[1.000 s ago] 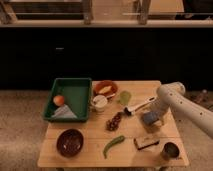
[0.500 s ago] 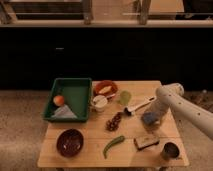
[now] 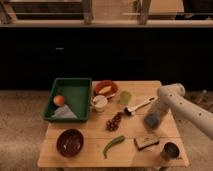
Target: Place sponge in plastic cup
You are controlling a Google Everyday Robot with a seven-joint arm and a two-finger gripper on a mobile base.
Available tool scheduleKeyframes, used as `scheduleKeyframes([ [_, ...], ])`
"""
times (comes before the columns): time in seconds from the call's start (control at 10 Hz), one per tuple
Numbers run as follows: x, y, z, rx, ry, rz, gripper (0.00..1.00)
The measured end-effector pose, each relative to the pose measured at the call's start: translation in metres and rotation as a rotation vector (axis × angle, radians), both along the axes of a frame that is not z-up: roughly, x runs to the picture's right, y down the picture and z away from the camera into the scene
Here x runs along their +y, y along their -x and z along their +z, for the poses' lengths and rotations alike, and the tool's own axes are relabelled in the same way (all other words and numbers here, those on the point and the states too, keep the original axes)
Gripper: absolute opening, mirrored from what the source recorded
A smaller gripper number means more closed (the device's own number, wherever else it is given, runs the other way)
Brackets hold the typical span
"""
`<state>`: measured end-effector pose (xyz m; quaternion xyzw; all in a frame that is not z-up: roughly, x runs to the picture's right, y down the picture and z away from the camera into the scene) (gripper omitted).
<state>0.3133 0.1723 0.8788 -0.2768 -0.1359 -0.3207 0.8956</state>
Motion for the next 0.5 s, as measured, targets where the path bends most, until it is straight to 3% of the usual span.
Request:
scheduleKeyframes([
  [0.5, -0.024, 0.004, -0.018, -0.015, -0.039, -0.011, 0.0],
])
